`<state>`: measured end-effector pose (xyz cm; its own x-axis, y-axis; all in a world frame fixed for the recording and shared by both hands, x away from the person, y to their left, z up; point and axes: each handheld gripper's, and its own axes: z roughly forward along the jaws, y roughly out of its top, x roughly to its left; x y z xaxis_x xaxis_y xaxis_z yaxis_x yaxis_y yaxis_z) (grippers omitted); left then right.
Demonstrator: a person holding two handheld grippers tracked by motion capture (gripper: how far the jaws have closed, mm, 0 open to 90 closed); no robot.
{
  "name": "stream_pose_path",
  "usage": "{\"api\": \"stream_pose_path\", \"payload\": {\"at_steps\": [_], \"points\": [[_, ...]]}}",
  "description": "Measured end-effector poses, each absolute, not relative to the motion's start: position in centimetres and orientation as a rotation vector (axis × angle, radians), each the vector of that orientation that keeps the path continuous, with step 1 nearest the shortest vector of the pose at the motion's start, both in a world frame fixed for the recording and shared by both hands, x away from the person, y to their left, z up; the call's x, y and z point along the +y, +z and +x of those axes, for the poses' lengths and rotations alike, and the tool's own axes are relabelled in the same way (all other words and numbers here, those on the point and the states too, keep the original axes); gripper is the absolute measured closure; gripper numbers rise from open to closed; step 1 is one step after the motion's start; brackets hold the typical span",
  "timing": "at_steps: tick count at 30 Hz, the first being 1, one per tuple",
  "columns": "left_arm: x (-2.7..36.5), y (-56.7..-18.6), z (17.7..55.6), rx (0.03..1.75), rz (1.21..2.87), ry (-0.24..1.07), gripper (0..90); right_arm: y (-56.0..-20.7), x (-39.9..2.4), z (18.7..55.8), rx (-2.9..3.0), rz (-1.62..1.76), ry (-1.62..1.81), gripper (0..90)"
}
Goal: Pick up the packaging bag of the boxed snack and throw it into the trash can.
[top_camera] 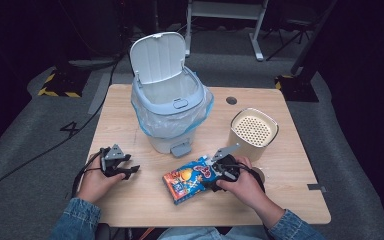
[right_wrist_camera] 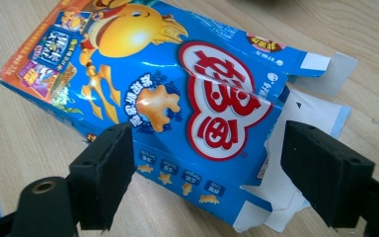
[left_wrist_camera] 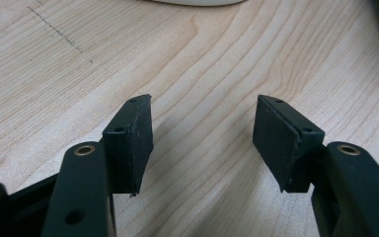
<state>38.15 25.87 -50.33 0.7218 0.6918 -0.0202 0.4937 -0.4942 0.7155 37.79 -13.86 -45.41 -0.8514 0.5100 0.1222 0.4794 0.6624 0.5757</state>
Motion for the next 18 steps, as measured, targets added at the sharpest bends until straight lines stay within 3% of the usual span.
{"api": "stream_pose_path", "payload": {"at_steps": [7, 13, 14, 16, 18], "points": [[25.9, -50.3, 38.1, 0.896, 2.197, 0.352, 41.0, -46.2, -13.3, 38.2, 2.862, 0.846, 0.919, 19.0], [25.8, -50.3, 38.1, 0.902, 2.192, 0.352, 41.0, -46.6, -12.9, 38.2, 2.9, 0.857, 0.961, 23.9], [25.8, -50.3, 38.1, 0.902, 2.192, 0.353, 41.0, -46.6, -12.9, 38.2, 2.903, 0.854, 0.963, 26.7], [25.8, -50.3, 38.1, 0.903, 2.192, 0.353, 41.0, -46.4, -12.9, 38.2, 2.917, 0.837, 0.974, 44.1], [25.8, -50.3, 38.1, 0.903, 2.191, 0.353, 41.0, -46.3, -13.0, 38.1, 2.924, 0.816, 0.981, 49.1]]}}
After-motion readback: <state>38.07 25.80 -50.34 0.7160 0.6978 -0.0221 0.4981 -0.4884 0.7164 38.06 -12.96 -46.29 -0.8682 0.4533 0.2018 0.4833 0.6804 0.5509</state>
